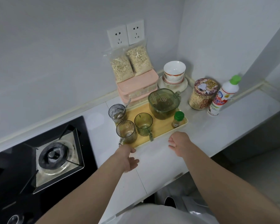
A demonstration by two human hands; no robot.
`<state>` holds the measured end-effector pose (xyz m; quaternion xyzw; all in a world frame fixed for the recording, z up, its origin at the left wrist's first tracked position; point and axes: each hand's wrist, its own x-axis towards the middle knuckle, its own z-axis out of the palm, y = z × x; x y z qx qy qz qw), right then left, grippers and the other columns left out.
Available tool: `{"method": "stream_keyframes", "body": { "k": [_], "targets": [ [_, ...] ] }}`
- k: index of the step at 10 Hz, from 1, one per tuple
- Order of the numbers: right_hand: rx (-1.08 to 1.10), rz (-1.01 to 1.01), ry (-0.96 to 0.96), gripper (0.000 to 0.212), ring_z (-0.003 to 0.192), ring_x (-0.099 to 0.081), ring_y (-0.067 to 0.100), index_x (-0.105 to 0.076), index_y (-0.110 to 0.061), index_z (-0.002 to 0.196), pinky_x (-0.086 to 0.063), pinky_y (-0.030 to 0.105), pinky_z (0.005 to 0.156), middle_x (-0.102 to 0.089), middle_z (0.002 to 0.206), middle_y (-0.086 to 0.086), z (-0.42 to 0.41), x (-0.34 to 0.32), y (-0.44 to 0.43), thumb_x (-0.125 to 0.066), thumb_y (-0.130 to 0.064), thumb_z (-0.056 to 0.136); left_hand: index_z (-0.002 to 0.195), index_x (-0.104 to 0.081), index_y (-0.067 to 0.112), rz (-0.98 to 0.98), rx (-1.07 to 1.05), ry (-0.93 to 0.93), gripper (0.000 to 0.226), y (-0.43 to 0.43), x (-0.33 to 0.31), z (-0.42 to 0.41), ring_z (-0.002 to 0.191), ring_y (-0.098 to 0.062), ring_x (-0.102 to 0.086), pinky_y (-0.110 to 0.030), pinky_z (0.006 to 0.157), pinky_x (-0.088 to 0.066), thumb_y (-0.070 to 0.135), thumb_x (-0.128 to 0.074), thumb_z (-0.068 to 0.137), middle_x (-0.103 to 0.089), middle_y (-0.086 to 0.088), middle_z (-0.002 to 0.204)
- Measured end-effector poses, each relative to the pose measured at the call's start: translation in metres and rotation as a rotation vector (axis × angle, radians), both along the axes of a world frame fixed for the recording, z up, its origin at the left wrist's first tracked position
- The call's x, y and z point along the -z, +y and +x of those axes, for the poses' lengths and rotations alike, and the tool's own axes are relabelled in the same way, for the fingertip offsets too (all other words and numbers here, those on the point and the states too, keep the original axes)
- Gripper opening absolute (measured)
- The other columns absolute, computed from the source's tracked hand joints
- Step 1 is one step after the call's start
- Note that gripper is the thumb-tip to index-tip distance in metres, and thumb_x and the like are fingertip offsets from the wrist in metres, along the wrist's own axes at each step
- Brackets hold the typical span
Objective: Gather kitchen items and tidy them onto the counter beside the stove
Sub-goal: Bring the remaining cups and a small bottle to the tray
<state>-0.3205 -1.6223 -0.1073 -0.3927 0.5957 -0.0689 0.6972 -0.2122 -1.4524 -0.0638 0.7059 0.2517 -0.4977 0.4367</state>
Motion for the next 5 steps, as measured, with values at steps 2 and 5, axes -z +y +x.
{"method": "stream_keyframes", "body": {
  "k": [2,5],
  "targets": [
    [0.216,-0.107,-0.098,0.029,0.114,-0.063,0.033,-0.059,-0.006,0.122,-0.055,0.039,0.086,-0.062,0.118,0.021,0.009,-0.059,0.027,-0.050,-0.002,0.094,0.099,-0.057,0.003,-0.240,0.022,-0.007,0.013,-0.012,-0.057,-0.010,0.082,-0.030,-0.063,-0.036,0.066,-0.050,0.009,-0.056,0.088,-0.052,-0.012,0.091],
    [0.317,-0.334,-0.479,0.011,0.076,-0.051,0.012,-0.056,-0.018,0.093,-0.040,0.030,0.069,-0.052,0.080,-0.003,0.015,-0.199,0.049,-0.047,-0.020,0.099,0.097,-0.061,0.006,-0.540,-0.271,-0.385,0.010,-0.033,-0.164,-0.020,0.077,-0.023,-0.066,-0.033,0.066,-0.050,0.006,-0.054,0.090,-0.061,-0.008,0.094]
  ]
}}
